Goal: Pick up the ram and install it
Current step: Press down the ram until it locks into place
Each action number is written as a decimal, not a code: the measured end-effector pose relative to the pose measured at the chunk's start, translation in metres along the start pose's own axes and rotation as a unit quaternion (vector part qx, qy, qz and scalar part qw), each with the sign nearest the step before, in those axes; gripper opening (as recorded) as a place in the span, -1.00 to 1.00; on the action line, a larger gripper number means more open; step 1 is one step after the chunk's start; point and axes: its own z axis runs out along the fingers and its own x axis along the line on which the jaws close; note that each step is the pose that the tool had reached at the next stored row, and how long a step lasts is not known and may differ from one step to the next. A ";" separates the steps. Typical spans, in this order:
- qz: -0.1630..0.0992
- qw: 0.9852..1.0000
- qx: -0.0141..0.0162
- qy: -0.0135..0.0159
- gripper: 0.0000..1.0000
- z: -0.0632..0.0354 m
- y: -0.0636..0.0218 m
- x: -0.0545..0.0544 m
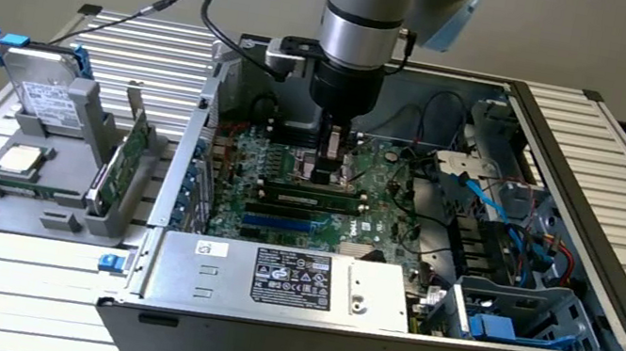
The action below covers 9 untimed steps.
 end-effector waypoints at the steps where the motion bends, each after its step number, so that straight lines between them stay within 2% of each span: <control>1: 0.008 1.000 -0.001 0.000 -0.80 0.0001 0.0000 0.000; 5: 0.041 0.999 -0.004 -0.001 -0.80 0.0005 0.0000 0.000; 9: 0.075 0.997 -0.007 -0.002 -0.80 0.0009 0.0000 0.000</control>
